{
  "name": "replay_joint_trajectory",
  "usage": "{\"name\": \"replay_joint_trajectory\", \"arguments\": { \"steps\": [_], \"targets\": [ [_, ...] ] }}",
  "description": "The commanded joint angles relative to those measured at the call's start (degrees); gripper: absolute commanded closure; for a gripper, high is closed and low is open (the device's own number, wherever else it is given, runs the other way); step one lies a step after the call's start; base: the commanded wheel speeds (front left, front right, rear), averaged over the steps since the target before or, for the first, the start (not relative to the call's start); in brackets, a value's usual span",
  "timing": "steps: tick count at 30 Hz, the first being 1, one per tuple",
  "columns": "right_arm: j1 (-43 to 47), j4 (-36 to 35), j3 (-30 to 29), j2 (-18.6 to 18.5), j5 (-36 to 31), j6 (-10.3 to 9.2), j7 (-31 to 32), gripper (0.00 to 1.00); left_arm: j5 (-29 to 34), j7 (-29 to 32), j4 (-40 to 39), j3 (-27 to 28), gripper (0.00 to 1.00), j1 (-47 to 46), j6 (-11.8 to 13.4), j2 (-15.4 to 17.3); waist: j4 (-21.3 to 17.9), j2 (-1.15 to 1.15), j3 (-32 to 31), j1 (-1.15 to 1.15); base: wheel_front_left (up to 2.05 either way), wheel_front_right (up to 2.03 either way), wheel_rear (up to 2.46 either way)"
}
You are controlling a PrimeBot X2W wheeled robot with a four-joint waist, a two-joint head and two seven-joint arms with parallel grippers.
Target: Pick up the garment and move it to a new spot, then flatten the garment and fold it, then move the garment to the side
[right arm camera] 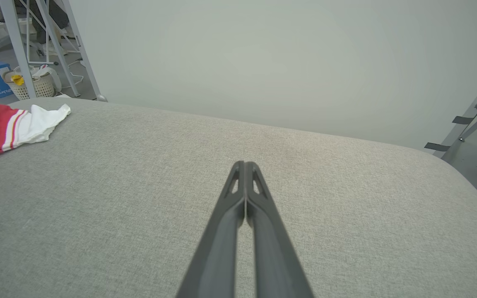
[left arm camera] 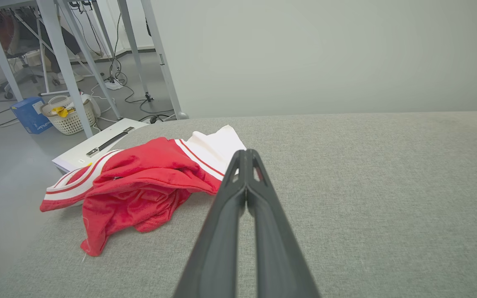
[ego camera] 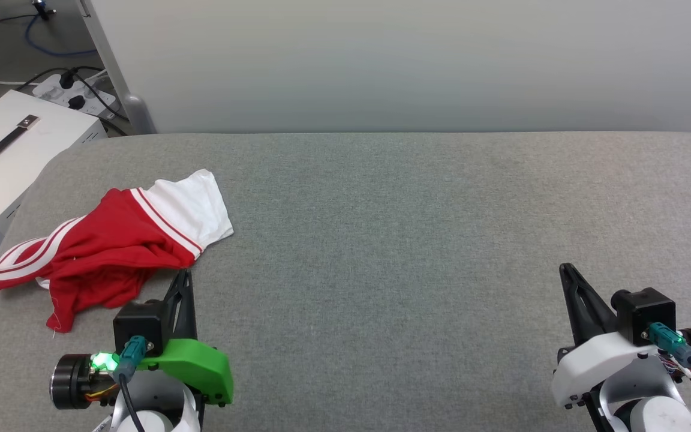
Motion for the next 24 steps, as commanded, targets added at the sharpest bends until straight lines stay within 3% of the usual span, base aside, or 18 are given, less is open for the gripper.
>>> {"name": "replay_joint_trajectory", "arguments": {
  "steps": [1,6,7,24],
  "targets": [
    [0.6,-0.2,-0.1,0.0,-0.6,-0.05,0.1,1.00,0.5,0.0,-0.1,0.0,1.00,0.3,0.2,-0.3,0.0,0.68,0.0,0.00,0.00,0.00,0.00],
    [0.6,-0.2,-0.1,0.0,-0.6,-0.05,0.1,1.00,0.5,0.0,-0.1,0.0,1.00,0.3,0.2,-0.3,0.0,0.68,0.0,0.00,0.00,0.00,0.00],
    [0.0,0.0,0.0,0.0,0.0,0.00,0.0,0.00,0.0,0.0,0.0,0.0,0.00,0.0,0.0,0.0,0.0,0.00,0.0,0.00,0.00,0.00,0.00],
    [-0.6,0.9,-0.8,0.0,1.2,-0.01,-1.7,0.00,-1.7,-1.7,1.4,0.2,0.00,0.1,-0.2,0.0,0.0,0.08,0.2,0.00,0.00,0.00,0.00]
  ]
}}
